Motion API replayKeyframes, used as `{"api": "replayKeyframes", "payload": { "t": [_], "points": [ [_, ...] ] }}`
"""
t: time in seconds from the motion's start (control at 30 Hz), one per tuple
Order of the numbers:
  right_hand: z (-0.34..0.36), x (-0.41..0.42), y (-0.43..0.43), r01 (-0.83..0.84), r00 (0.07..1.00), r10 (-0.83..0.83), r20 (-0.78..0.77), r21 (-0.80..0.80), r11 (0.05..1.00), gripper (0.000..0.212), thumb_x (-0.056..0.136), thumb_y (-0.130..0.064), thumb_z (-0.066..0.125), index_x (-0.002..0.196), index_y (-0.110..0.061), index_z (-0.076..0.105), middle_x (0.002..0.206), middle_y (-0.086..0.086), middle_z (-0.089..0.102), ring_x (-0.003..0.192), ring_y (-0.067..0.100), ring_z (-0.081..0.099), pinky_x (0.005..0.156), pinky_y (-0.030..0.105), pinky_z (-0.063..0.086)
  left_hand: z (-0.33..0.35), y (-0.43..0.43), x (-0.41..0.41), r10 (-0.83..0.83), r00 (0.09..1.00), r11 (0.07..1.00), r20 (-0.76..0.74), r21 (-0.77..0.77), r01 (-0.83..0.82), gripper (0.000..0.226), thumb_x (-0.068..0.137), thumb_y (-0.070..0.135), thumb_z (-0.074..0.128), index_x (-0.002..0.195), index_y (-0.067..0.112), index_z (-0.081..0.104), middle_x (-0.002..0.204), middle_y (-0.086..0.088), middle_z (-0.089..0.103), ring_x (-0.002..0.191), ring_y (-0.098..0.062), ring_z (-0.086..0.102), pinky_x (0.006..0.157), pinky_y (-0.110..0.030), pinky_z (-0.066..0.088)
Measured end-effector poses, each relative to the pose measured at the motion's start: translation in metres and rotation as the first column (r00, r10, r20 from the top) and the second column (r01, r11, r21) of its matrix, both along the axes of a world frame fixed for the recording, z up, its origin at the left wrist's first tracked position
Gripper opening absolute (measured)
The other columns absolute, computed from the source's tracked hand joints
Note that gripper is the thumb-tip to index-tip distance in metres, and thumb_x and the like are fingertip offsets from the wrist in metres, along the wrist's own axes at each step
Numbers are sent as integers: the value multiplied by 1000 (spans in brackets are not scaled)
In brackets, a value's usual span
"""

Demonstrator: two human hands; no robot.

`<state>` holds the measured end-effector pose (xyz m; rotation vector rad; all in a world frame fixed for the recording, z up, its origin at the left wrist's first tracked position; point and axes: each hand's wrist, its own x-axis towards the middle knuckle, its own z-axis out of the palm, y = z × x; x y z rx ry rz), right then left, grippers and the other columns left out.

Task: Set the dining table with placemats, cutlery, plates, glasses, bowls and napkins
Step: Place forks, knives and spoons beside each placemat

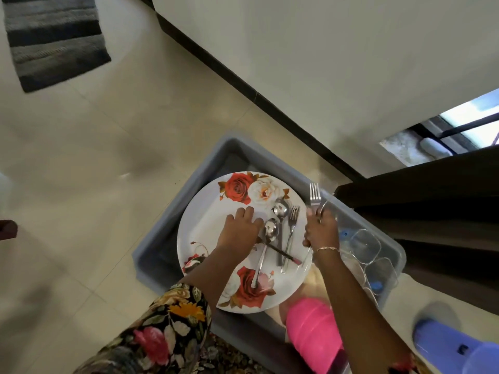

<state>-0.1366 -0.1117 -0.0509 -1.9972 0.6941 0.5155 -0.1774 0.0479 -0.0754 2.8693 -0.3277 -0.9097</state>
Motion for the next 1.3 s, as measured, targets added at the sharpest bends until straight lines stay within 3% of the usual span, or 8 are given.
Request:
{"api": "replayKeyframes", "payload": {
  "t": [0.13,0.37,0.53,0.7,0.77,0.87,1.0,1.3],
  "points": [
    [-32,-27,1,-44,987,1,-159,-268,963,24,80,-21,71,92,-3,62,88,13,63,82,27,59,71,27,39,-5,6,1,-23,1000,999,0,37,23,42,88,20,61,128,13,48,132,-12,42,121,-27,37,98,-39,37],
    [-37,-43,20,-103,961,0,-275,-357,928,16,87,-16,59,95,-4,65,103,15,67,101,34,59,75,29,39,8,42,-12,254,966,956,-55,-138,-259,15,92,28,56,102,17,59,105,-2,61,96,-19,55,81,-30,41],
    [-17,-46,7,-94,987,57,-153,-248,964,12,86,-16,63,81,-5,61,98,18,66,94,33,59,72,27,35,38,65,-38,569,803,728,-175,-347,-591,14,85,25,68,88,11,65,87,-1,64,81,-16,57,66,-22,38],
    [36,-63,4,-186,982,188,36,-57,981,25,90,-10,55,72,-23,45,67,5,69,73,25,60,74,36,48,96,74,-77,766,628,502,-136,-484,-717,20,82,14,71,68,19,58,62,11,56,57,-3,51,52,-10,36],
    [68,-72,11,-299,951,294,91,43,953,26,90,-3,52,73,-21,46,57,-2,61,63,16,60,68,25,47,128,71,-96,829,543,401,-133,-537,-742,12,82,14,70,71,12,64,62,9,59,53,-2,51,52,-10,38],
    [122,-105,30,-451,893,429,138,249,857,24,93,2,45,75,-14,45,58,3,59,53,7,58,60,18,45,178,61,-138,890,400,166,-218,-662,-731,11,80,14,72,70,8,69,62,2,69,55,-3,58,59,-17,44],
    [172,-152,65,-557,807,577,122,481,677,13,98,-4,38,99,-10,49,78,14,68,70,27,63,66,31,53,228,50,-194,902,248,-106,-353,-738,-667,17,82,13,69,66,10,65,70,-10,68,67,-19,63,58,-24,48],
    [246,-254,166,-614,592,804,57,678,404,19,100,-13,34,89,-12,49,53,2,46,44,12,36,43,20,32,275,97,-295,930,-150,-367,-336,-823,-434,25,87,22,65,69,8,53,67,-6,56,66,-18,56,54,-22,44]
  ]
}}
